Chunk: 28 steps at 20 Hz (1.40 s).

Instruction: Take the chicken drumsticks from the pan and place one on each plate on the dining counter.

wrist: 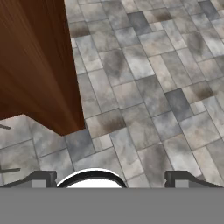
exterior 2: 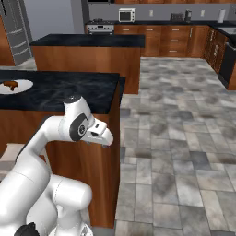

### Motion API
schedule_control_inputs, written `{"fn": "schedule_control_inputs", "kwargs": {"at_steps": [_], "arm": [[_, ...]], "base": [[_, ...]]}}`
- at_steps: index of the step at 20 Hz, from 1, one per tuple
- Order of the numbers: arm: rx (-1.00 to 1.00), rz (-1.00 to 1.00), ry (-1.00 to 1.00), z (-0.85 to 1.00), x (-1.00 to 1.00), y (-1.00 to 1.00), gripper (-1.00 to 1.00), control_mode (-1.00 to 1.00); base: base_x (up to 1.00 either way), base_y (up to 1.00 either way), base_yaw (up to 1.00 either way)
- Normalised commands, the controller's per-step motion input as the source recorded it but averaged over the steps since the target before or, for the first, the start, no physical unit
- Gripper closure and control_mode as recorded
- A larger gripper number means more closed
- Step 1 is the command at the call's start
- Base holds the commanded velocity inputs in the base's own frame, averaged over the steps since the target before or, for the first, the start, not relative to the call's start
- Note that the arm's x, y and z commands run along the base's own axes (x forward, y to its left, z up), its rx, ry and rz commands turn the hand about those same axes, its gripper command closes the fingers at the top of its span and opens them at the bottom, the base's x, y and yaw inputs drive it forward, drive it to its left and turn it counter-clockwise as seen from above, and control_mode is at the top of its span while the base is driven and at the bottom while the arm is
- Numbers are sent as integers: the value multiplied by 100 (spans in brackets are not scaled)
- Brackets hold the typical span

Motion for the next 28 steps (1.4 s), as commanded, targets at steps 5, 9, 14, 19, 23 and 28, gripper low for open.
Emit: {"fn": "schedule_control_inputs", "kwargs": {"at_steps": [5,9,14,19,23,28], "arm": [[0,0,0,0,0,0,-100,100],[0,0,0,0,0,0,-100,100],[0,0,0,0,0,0,-100,100],[0,0,0,0,0,0,-100,100],[0,0,0,0,0,0,-100,100],[0,0,0,0,0,0,-100,100]], "base": [[11,-97,-12],[25,-95,-4],[66,-78,0],[97,-41,5],[100,-10,3],[100,-4,3]]}}
